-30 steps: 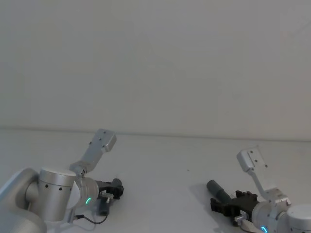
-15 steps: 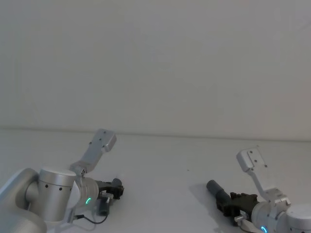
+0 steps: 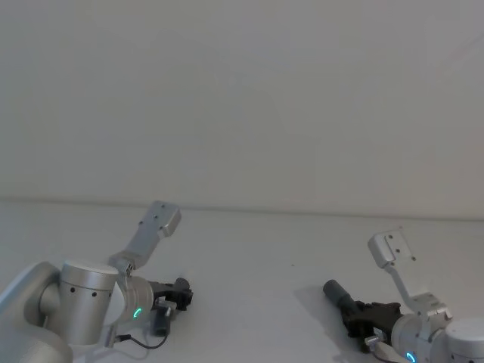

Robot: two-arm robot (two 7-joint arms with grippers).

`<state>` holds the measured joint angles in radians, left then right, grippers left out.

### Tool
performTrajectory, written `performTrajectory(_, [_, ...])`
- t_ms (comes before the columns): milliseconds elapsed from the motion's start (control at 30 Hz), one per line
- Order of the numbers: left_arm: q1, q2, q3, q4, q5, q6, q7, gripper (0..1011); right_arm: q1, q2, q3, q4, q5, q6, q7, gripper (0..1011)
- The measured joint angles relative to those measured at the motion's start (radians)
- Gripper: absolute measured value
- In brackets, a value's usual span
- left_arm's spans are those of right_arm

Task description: Use both hands to pick up one end of the pipe from the table, align the ends, and insert them.

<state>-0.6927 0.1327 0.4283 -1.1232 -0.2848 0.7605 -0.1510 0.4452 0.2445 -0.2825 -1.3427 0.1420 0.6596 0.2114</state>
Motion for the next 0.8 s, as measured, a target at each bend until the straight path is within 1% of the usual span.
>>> performTrajectory(800, [0.0,0.0,0.0,0.0,0.0,0.0,0.0,327,0.0,0.0,0.0,0.0,0.0,0.0,0.0,226])
